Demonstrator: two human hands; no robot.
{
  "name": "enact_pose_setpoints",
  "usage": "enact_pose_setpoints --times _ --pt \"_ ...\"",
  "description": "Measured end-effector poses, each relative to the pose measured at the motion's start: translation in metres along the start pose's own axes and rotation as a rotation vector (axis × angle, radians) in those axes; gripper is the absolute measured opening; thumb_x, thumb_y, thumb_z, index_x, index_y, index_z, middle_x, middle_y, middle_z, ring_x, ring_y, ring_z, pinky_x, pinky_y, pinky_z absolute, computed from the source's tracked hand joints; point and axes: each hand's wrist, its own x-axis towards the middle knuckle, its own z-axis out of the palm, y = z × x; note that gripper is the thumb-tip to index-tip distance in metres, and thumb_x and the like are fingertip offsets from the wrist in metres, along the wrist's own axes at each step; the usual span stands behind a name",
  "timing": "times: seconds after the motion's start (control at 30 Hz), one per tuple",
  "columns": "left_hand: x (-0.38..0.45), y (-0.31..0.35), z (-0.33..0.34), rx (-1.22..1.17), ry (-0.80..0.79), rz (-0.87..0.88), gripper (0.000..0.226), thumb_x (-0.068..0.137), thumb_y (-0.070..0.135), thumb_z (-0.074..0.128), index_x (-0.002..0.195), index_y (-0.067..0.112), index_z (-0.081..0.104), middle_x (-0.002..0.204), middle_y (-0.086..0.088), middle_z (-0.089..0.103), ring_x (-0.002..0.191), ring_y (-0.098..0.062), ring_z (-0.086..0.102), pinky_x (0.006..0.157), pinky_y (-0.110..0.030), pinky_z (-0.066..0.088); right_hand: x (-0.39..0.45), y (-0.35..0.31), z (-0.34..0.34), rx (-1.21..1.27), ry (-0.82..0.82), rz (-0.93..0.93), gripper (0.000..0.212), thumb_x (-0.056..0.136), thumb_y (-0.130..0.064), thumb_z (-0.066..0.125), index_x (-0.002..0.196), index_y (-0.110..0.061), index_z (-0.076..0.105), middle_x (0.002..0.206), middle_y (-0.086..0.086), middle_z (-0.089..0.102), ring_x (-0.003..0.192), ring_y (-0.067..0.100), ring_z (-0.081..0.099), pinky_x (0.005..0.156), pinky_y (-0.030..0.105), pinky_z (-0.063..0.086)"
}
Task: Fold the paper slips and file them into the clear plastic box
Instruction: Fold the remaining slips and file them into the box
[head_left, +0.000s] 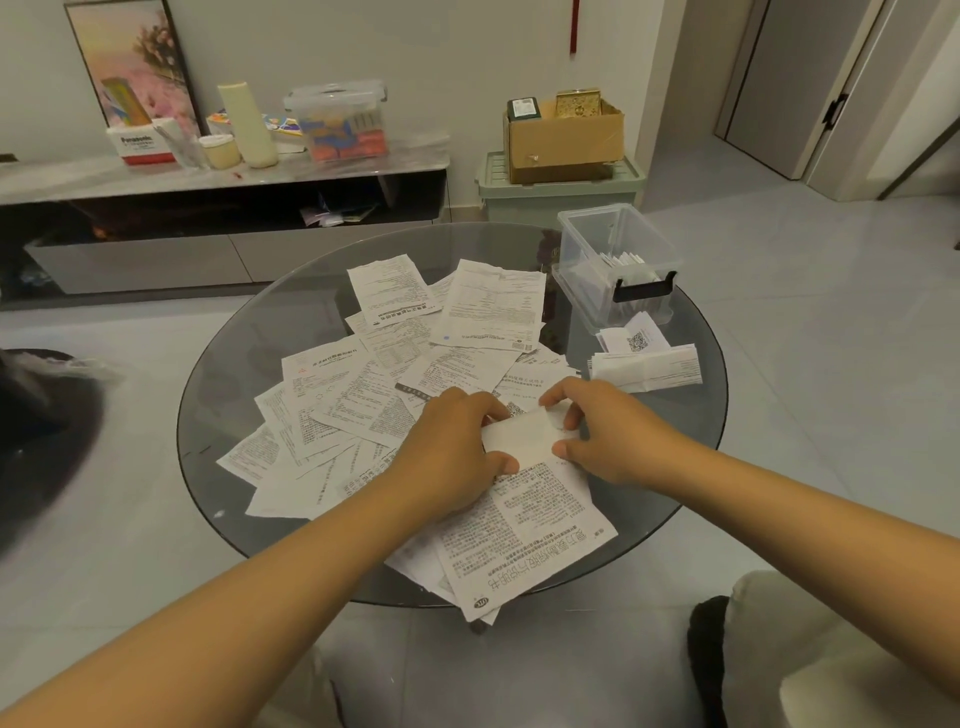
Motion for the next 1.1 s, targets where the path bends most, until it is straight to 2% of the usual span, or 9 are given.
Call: enact_pose_setpoints --times 0.1,0.2,0.37,0.5,0.63,0.73,0.9,1.0,1.1 --pt "-0.001 0.001 -0.001 -0.044 0.053 0.027 0.034 0.076 0.023 0.076 0.105 0.027 0.058 0.097 0.007 0.043 0.084 -0.009 0.046 0.065 -0.014 0.032 -0.003 0.001 0.003 0.010 0.025 -0.015 0.038 0.088 -0.025 0.062 0.123 -0.026 0.048 0.110 -0.004 0.044 0.078 0.003 0.043 0.066 0.014 0.035" --pt "-0.001 0.004 -0.001 -0.098 0.108 0.075 0.024 0.075 0.022 0.076 0.090 0.028 0.058 0.099 0.006 0.048 0.081 -0.007 0.048 0.064 -0.016 0.035 -0.005 0.001 0.002 0.075 0.102 -0.015 0.013 0.086 -0.029 0.064 0.092 -0.025 0.053 0.104 -0.001 0.046 0.075 0.004 0.044 0.060 0.012 0.031" --pt "-0.001 0.015 0.000 -0.153 0.182 0.127 0.017 0.082 0.024 0.068 0.088 0.027 0.053 0.097 0.008 0.050 0.086 -0.007 0.048 0.077 -0.023 0.043 -0.008 0.002 -0.009 0.214 0.184 0.000 0.013 0.085 -0.024 0.065 0.080 -0.014 0.060 0.082 -0.003 0.059 0.068 0.008 0.048 0.057 0.018 0.036" --pt "0.002 0.024 -0.001 -0.300 0.138 0.066 0.009 0.083 0.020 0.068 0.086 0.021 0.060 0.078 0.007 0.063 0.071 -0.005 0.060 0.066 -0.022 0.047 -0.013 0.008 -0.018 0.279 0.249 0.031 0.025 0.087 -0.017 0.064 0.067 -0.018 0.048 0.063 -0.001 0.051 0.060 0.013 0.044 0.056 0.024 0.035" --pt "0.010 0.034 0.002 -0.565 0.055 -0.058 0.009 0.080 0.008 0.072 0.081 0.010 0.064 0.070 -0.011 0.069 0.067 -0.020 0.070 0.073 -0.041 0.055 -0.018 0.014 -0.026 0.245 0.282 0.053 0.021 0.087 -0.017 0.063 0.072 -0.008 0.051 0.073 0.016 0.060 0.065 0.019 0.047 0.058 0.026 0.037" --pt "0.014 0.039 0.010 -0.597 0.018 -0.057 0.010 0.079 0.009 0.074 0.082 0.008 0.064 0.062 -0.005 0.069 0.063 -0.015 0.069 0.072 -0.035 0.055 -0.020 0.023 -0.031 0.205 0.257 0.109 0.018 0.086 -0.019 0.064 0.081 -0.002 0.058 0.078 0.014 0.067 0.068 0.017 0.053 0.060 0.024 0.040" --pt "0.016 0.045 0.024 -0.378 0.006 -0.014 0.032 0.081 0.033 0.071 0.109 0.027 0.058 0.098 0.011 0.064 0.084 -0.008 0.061 0.078 -0.024 0.047 -0.018 0.046 -0.038 0.036 0.228 0.236 0.018 0.086 -0.022 0.064 0.097 -0.014 0.053 0.087 0.002 0.060 0.083 0.020 0.057 0.063 0.026 0.040" --pt "0.017 0.048 0.024 -0.315 0.034 0.055 0.031 0.086 0.035 0.065 0.115 0.029 0.057 0.107 0.013 0.059 0.078 -0.001 0.056 0.071 -0.016 0.042 -0.019 0.059 -0.042 -0.042 0.242 0.262 0.036 0.085 -0.022 0.065 0.114 -0.015 0.044 0.089 0.000 0.053 0.082 0.018 0.053 0.058 0.024 0.039" --pt "0.016 0.048 0.024 -0.268 0.049 0.100 0.026 0.090 0.032 0.060 0.116 0.028 0.058 0.109 0.013 0.057 0.076 0.001 0.054 0.066 -0.010 0.038 -0.015 0.065 -0.043 -0.099 0.268 0.235 0.033 0.084 -0.024 0.066 0.109 -0.019 0.045 0.084 0.000 0.054 0.078 0.021 0.054 0.065 0.031 0.046"
